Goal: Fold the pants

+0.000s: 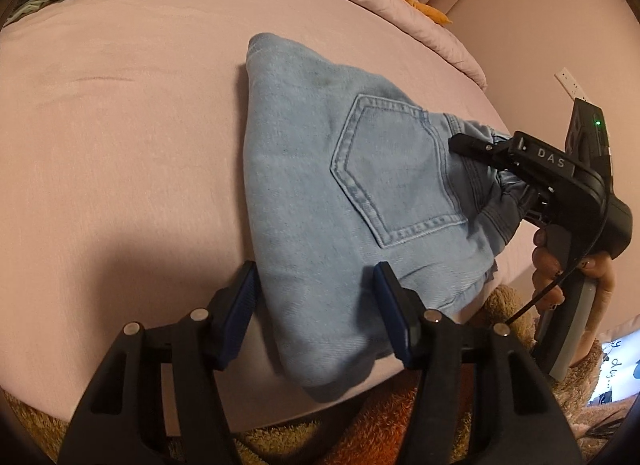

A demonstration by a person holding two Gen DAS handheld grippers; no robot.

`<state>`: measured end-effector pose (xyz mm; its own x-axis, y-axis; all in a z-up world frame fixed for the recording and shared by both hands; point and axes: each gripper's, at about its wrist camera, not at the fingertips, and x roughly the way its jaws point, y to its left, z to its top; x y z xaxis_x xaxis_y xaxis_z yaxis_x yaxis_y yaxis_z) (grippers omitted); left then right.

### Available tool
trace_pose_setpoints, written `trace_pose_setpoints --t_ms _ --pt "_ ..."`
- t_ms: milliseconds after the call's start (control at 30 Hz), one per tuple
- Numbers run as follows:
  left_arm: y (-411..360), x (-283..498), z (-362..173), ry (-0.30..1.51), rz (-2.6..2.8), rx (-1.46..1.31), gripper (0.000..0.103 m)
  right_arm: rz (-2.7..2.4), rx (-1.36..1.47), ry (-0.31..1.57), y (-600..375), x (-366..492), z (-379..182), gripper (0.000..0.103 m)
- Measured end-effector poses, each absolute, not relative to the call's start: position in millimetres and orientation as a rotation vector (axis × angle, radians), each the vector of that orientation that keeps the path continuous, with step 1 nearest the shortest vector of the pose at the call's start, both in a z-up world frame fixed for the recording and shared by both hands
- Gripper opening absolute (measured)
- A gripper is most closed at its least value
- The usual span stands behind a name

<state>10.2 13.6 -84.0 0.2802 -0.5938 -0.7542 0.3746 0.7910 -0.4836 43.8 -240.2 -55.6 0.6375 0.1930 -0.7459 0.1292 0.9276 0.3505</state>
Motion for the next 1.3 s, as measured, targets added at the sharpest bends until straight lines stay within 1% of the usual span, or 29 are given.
trace_pose_setpoints --t_ms 333,500,667,733,900,1000,1100,1167,1200,1233,1300 --pt "16.3 6.2 -83.1 1.124 -0.657 -0.234 0.056 0.046 0.404 0.898 -242.0 42.1 -56.0 0.053" --pt "12.9 7.2 -82.7 1.127 -0.648 -0.251 0.049 0.052 0.397 0.893 -241.7 38.5 -52.0 0.053" --pt "11.1 4.3 -81.6 1.121 -0.634 -0.247 0.045 0.059 0.397 0.893 -241.2 36.3 -51.1 0.053" --pt "12.8 4.5 -80.7 1.124 -0.63 -0.258 0.043 0.054 0.401 0.9 -241.8 37.1 -52.5 0.057" --pt "15.7 1.9 -75.9 1.127 -0.623 -0.267 0.038 0.052 0.405 0.902 -244.8 34.0 -51.5 0.06" --pt "16.4 0.0 -69.9 1.121 -0.618 -0.252 0.035 0.041 0.407 0.894 -248.2 30.5 -50.1 0.066" --pt "18.7 -0.8 -62.2 1.114 -0.617 -0.246 0.034 0.044 0.426 0.878 -254.6 25.3 -47.3 0.068" --pt "22.5 1.0 -56.7 1.113 -0.623 -0.256 0.033 0.035 0.435 0.861 -257.1 20.5 -44.2 0.073" --pt "24.1 1.6 -54.8 1.113 -0.625 -0.263 0.032 0.029 0.435 0.85 -258.3 18.1 -42.4 0.08" --pt "26.3 2.8 -52.9 1.113 -0.626 -0.274 0.032 0.02 0.434 0.838 -258.7 15.8 -40.1 0.084" --pt "29.9 5.0 -50.4 1.116 -0.615 -0.296 0.032 0.017 0.439 0.807 -261.7 10.0 -35.1 0.085"
